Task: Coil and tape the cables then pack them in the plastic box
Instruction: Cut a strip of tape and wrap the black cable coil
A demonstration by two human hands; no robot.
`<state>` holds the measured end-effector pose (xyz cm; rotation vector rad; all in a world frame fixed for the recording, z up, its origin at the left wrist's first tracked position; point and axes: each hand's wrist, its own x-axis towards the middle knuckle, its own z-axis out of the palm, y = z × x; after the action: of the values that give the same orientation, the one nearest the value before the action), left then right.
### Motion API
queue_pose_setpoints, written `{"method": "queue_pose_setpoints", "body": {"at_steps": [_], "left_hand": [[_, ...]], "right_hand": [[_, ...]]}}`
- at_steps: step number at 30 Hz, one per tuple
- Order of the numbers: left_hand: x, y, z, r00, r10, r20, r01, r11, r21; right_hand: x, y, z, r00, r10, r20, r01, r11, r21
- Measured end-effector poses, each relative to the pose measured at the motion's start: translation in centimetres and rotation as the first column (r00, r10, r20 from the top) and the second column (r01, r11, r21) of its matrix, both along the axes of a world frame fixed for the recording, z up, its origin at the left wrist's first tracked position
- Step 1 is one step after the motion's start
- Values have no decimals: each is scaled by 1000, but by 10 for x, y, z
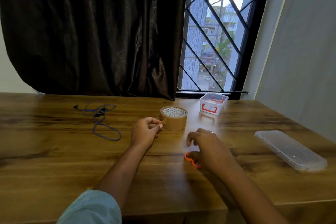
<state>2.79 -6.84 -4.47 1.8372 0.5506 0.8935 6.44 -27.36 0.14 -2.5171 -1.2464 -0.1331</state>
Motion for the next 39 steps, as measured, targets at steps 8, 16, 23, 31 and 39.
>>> {"method": "queue_pose_setpoints", "body": {"at_steps": [8, 16, 23, 31, 39], "left_hand": [[-1, 0, 1, 1000, -19, -2, 19, 1000, -13], [0, -1, 1, 1000, -17, -12, 17, 1000, -5], [2, 1, 0, 1000, -13, 12, 13, 999, -44], [3, 0, 1, 1000, 23, 21, -22, 999, -27], [4, 1, 2, 998, 57, 0, -57, 998, -2]], "right_hand": [[-8, -2, 24, 979, -201, -32, 180, 927, -328], [1, 13, 14, 987, -103, -126, 66, 962, -266], [-1, 17, 19, 989, -133, 69, 149, 897, -416], [-15, 31, 10, 971, 3, 240, 138, 811, -568], [5, 26, 41, 995, 57, 77, 5, 774, -633]]}}
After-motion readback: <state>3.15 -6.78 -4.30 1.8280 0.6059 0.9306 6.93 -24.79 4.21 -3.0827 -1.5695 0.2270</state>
